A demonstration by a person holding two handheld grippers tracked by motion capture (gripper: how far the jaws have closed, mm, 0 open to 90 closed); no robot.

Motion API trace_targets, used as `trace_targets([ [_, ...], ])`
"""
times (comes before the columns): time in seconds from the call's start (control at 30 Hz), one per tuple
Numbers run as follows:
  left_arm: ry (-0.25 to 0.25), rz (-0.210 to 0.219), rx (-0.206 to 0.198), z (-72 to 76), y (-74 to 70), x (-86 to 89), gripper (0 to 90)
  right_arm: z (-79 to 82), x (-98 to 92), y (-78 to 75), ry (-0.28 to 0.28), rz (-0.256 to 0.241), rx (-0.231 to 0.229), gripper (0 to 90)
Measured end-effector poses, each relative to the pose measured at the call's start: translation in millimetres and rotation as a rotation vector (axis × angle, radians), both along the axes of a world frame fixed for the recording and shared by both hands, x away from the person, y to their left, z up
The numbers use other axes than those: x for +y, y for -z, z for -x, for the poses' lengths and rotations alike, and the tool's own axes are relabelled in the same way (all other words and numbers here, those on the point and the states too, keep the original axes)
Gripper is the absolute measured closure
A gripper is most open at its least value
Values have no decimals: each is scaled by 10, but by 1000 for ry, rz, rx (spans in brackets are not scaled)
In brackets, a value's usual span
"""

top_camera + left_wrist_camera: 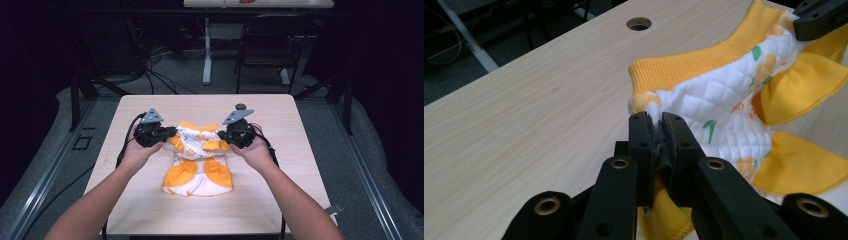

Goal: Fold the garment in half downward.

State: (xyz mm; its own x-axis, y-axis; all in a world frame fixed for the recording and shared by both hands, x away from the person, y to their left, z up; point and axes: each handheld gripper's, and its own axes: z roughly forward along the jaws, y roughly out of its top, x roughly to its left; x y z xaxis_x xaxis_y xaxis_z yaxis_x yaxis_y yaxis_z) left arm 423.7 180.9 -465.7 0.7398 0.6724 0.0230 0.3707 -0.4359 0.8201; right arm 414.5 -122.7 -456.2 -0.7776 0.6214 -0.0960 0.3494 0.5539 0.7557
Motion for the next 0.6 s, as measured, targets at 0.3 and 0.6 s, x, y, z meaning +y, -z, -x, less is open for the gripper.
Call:
trace_targets([
  [0.3, 5, 6, 9, 48, 26, 44, 836, 79, 41, -24, -31, 23, -2, 884],
  [0.6, 14, 1, 21, 105, 74, 59, 836, 131, 66, -14, -42, 46, 5, 886],
])
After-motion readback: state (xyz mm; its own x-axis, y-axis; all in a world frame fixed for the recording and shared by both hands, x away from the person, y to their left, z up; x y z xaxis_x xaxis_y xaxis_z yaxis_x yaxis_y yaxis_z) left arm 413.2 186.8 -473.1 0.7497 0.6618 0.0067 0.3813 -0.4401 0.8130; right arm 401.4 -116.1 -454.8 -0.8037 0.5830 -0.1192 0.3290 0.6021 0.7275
